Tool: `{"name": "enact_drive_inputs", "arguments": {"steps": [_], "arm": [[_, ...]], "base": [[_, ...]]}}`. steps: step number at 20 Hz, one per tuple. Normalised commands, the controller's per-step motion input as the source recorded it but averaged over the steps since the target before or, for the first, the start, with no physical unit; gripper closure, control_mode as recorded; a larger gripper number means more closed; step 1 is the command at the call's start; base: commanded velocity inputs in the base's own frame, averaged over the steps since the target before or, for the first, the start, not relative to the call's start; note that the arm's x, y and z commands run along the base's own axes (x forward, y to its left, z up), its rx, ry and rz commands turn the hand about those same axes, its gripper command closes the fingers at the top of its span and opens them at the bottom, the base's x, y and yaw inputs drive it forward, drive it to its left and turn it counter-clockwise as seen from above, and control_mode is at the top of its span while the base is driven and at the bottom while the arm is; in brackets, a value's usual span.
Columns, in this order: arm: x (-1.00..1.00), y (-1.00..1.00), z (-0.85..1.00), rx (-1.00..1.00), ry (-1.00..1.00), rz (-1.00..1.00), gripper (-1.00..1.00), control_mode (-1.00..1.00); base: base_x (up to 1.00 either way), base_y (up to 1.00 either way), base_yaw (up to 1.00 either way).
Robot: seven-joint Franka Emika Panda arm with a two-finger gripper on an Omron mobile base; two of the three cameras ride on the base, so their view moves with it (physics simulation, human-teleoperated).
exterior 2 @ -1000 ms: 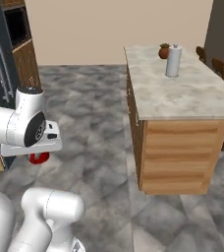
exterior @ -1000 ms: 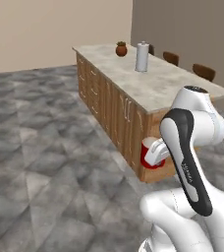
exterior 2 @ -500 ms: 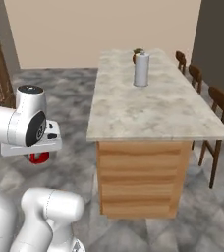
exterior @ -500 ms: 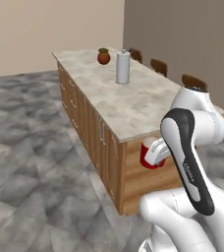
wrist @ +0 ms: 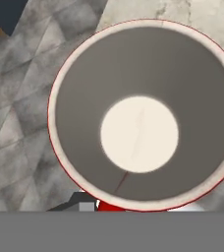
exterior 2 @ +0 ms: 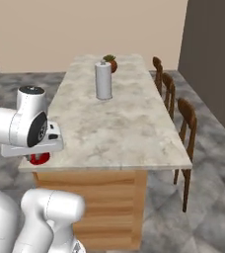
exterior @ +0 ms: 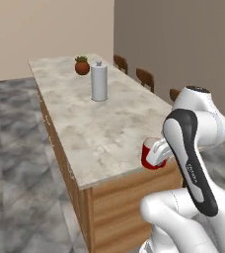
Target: Clear the mugs and bowl far away from the sink.
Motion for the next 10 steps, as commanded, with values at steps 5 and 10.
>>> {"name": "enact_drive_inputs", "arguments": {"steps": [5,10], "arm": [[0.0,0.0,0.0,0.0,0.0,0.0,1.0,1.0],[0.0,0.0,0.0,0.0,0.0,0.0,1.0,1.0]], "base": [[1.0,-0.06,-0.28],[1.0,0.22,-0.25]]}}
